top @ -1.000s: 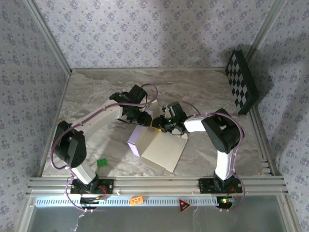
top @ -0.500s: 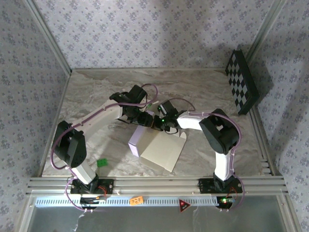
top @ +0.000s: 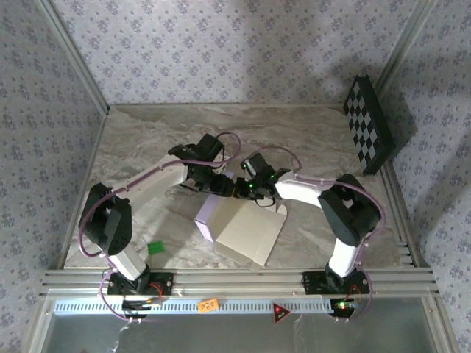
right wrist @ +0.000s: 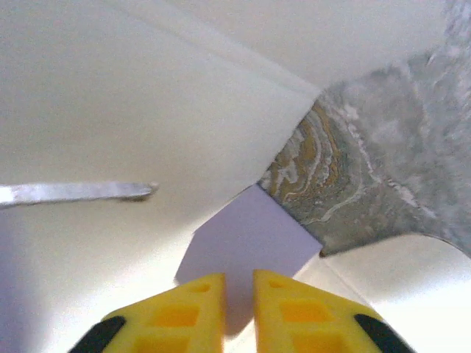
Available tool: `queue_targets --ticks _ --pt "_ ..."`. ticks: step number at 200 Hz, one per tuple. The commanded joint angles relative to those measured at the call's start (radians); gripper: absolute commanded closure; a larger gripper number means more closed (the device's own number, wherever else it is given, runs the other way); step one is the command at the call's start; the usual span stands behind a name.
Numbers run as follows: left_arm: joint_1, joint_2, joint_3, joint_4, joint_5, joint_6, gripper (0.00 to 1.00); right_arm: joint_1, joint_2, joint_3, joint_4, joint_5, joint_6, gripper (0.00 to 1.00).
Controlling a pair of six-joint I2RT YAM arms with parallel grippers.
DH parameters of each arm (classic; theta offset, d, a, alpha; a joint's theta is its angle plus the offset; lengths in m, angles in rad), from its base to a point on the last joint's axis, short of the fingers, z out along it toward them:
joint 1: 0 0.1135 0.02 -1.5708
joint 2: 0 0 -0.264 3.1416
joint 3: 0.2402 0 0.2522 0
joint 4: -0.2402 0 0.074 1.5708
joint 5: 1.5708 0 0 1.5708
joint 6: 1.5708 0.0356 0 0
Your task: Fold the paper box
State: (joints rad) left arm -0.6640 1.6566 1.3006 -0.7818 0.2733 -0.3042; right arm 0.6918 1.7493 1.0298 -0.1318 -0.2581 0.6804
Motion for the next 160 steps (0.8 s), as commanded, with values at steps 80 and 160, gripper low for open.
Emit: queue_targets --ticks 80,160 --pt "-0.008 -0.049 -0.011 -0.007 0.036 0.094 0.48 -0.184 -0.245 0.036 -0.192 -0.095 -0.415 0.61" --pt "-0.009 -0.054 -0.026 -0.011 0.038 0.114 0.48 -0.259 -0.035 0.217 -0.160 -0.370 -0.981 0.45"
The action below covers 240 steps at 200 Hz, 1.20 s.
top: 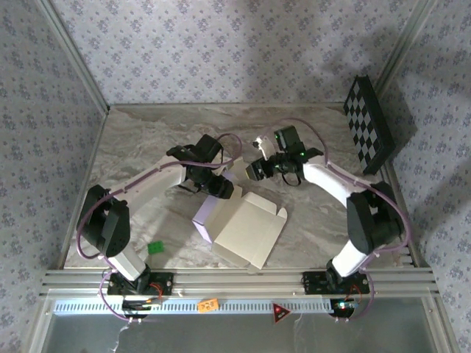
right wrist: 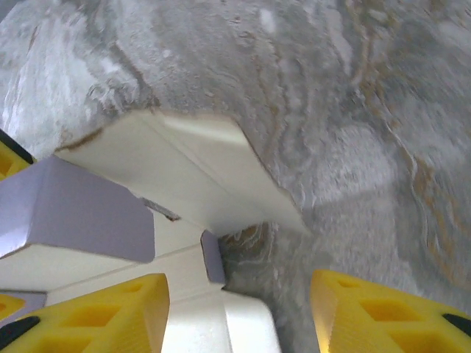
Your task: Fold the paper box
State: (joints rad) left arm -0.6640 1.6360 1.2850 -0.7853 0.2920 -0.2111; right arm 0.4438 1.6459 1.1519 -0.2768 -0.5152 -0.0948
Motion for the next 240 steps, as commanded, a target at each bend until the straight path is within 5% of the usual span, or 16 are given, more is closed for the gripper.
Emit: queue_targets --ticks 1,77,117,159,240 --pt "-0.008 -0.032 -0.011 -0.007 0.019 0.021 0.48 -0.012 0.072 0.097 -0.015 -0.117 -0.208 0.45" --pt "-0.009 -0.020 -0.004 -0.006 -0.002 0.021 0.48 -0.018 0.242 0.248 -0.114 -0.258 -0.277 0.50" --pt "-0.008 -0.018 -0.002 -0.019 -0.033 0.018 0.50 -0.014 0.230 0.227 -0.136 -0.250 -0.279 0.69" --pt "-0.009 -0.013 0.004 -0.028 -0.058 0.007 0.52 0.005 0.182 0.213 -0.151 -0.164 -0.234 0.87" --pt "-0.006 0.000 0.020 -0.064 -0.141 -0.034 0.54 0.112 0.036 0.107 -0.095 0.124 0.076 0.95"
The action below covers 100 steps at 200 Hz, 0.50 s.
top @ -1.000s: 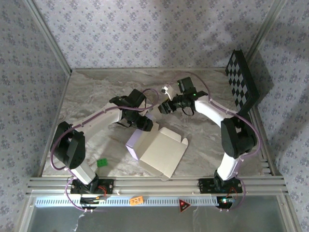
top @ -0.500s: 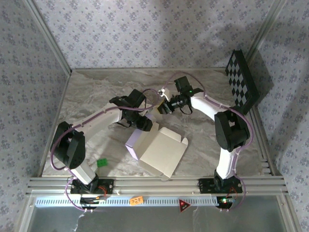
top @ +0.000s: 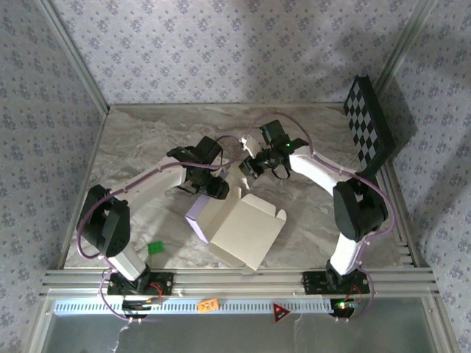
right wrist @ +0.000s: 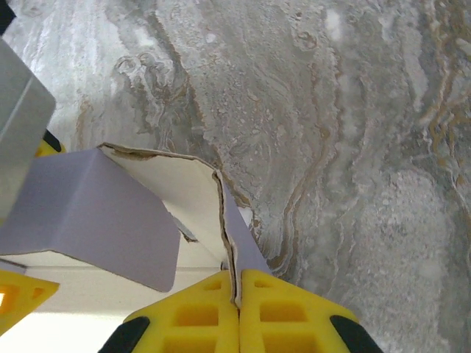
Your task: Fold the paper box
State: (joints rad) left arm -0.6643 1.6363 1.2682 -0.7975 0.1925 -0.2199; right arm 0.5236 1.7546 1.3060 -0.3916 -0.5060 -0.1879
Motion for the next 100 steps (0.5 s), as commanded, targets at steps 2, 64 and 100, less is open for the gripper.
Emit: queue_targets --ticks 2,64,100 --pt "-0.007 0.000 0.038 -0.052 -0.043 -0.025 0.55 0.035 -0.077 -0.054 0.030 0.124 0.176 0.95" --pt "-0.008 0.000 0.062 -0.077 -0.122 -0.063 0.55 0.151 -0.216 -0.232 0.214 0.460 0.555 1.00" --pt "-0.024 -0.023 0.048 -0.049 -0.215 -0.091 0.55 0.240 -0.269 -0.337 0.386 0.676 0.703 1.00"
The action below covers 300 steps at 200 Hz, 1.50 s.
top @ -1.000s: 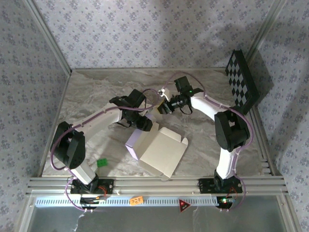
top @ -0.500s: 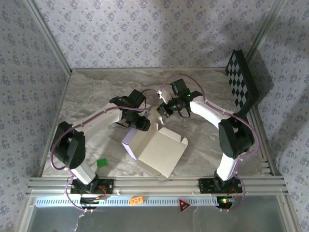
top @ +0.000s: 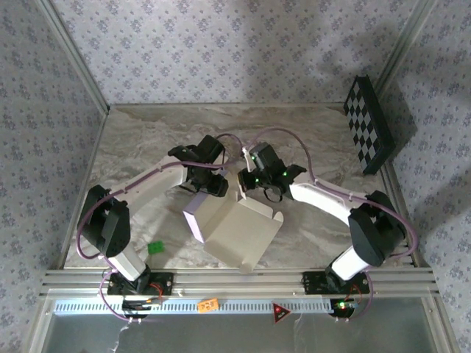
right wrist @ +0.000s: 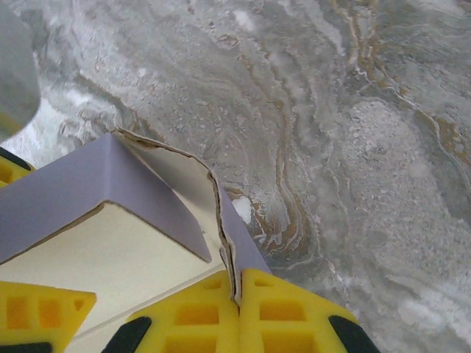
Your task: Fold the paper box
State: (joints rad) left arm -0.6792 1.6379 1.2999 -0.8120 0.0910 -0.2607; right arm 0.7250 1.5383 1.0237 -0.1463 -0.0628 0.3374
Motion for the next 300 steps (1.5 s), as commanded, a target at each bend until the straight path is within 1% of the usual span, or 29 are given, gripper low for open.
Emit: queue_targets --ticks 1,12,32,44,58,76,111,134,149,155,168,183,210,241,251,300 --pt "-0.010 -0.026 0.015 -0.032 -0.118 -0.051 0.55 0.040 -0.053 -0.056 0.147 0.238 0.181 1.00" --pt "-0.019 -0.040 -0.003 -0.001 -0.148 -0.058 0.55 0.068 -0.061 -0.083 0.208 0.290 0.191 1.00" --pt "-0.030 -0.062 -0.032 0.050 -0.189 -0.079 0.54 0.102 -0.060 -0.121 0.339 0.385 0.141 1.00" --pt "-0.034 -0.072 -0.047 0.078 -0.211 -0.090 0.54 0.104 -0.042 -0.136 0.412 0.401 0.112 1.00" --pt "-0.034 -0.082 -0.064 0.121 -0.218 -0.090 0.52 0.092 -0.009 -0.135 0.466 0.386 0.077 1.00" --pt "-0.034 -0.080 -0.071 0.173 -0.170 -0.075 0.46 0.087 0.030 -0.143 0.549 0.382 0.020 1.00" --pt "-0.035 -0.071 -0.050 0.146 -0.061 -0.074 0.37 0.067 0.092 -0.172 0.671 0.314 -0.089 1.00" --pt "-0.033 -0.099 -0.060 0.139 0.005 -0.077 0.31 0.051 0.111 -0.183 0.687 0.290 -0.094 1.00" --pt "-0.028 -0.116 -0.063 0.140 0.033 -0.081 0.29 0.041 0.114 -0.185 0.690 0.285 -0.095 1.00" --pt "-0.025 -0.121 -0.063 0.110 0.041 -0.084 0.29 0.039 0.114 -0.185 0.688 0.287 -0.096 1.00" --pt "-0.018 -0.134 -0.068 0.102 0.061 -0.089 0.29 0.034 0.112 -0.186 0.681 0.293 -0.101 1.00" --pt "-0.009 -0.147 -0.079 0.104 0.082 -0.095 0.32 0.029 0.111 -0.191 0.679 0.291 -0.107 1.00" --pt "0.003 -0.153 -0.109 0.125 0.113 -0.106 0.43 0.022 0.106 -0.197 0.682 0.282 -0.105 1.00" --pt "0.009 -0.137 -0.130 0.128 0.121 -0.116 0.51 0.021 0.090 -0.195 0.652 0.279 -0.081 1.00" --pt "0.010 -0.131 -0.134 0.160 0.120 -0.120 0.52 0.023 0.080 -0.187 0.622 0.281 -0.062 1.00" --pt "0.013 -0.091 -0.136 0.175 0.118 -0.136 0.54 0.048 0.035 -0.171 0.493 0.299 0.086 1.00"
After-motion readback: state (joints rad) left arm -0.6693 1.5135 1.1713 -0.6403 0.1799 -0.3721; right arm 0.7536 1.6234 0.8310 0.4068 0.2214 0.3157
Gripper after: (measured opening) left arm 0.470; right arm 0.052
